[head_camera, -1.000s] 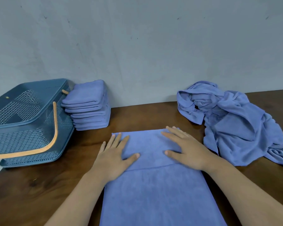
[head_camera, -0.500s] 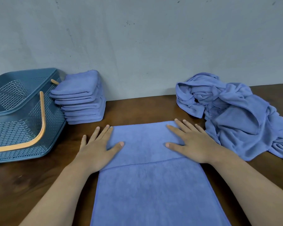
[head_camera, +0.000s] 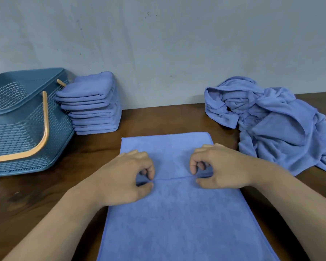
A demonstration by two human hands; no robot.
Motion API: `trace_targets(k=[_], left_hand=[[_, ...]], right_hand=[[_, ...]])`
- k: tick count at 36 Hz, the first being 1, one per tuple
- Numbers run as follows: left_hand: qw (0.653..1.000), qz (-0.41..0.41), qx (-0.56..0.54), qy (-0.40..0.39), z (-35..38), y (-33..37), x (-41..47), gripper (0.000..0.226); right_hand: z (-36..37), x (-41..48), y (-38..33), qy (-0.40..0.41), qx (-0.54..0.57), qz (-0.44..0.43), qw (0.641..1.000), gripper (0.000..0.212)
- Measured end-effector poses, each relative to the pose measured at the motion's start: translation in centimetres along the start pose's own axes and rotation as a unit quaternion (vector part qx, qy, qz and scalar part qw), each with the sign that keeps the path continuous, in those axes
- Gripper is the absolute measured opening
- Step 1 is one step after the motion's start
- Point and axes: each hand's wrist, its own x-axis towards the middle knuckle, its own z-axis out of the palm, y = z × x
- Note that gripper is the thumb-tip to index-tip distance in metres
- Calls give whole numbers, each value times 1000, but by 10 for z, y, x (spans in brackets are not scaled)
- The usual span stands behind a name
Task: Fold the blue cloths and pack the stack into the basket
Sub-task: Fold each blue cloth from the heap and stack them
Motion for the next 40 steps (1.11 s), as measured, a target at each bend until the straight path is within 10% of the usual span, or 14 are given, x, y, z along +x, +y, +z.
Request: trace_targets(k=[11, 18, 40], left_hand=[[994, 0, -106, -13, -4, 10, -1, 10], [925, -172, -245, 235, 0, 1, 11, 27], [973, -166, -141, 75, -3, -28, 1, 42]], right_hand=[[-5, -2, -12, -6, 152, -19, 988, 11], [3, 14, 3, 243, 279, 119, 921, 18], [5, 7, 20, 124, 189, 153, 962, 22]])
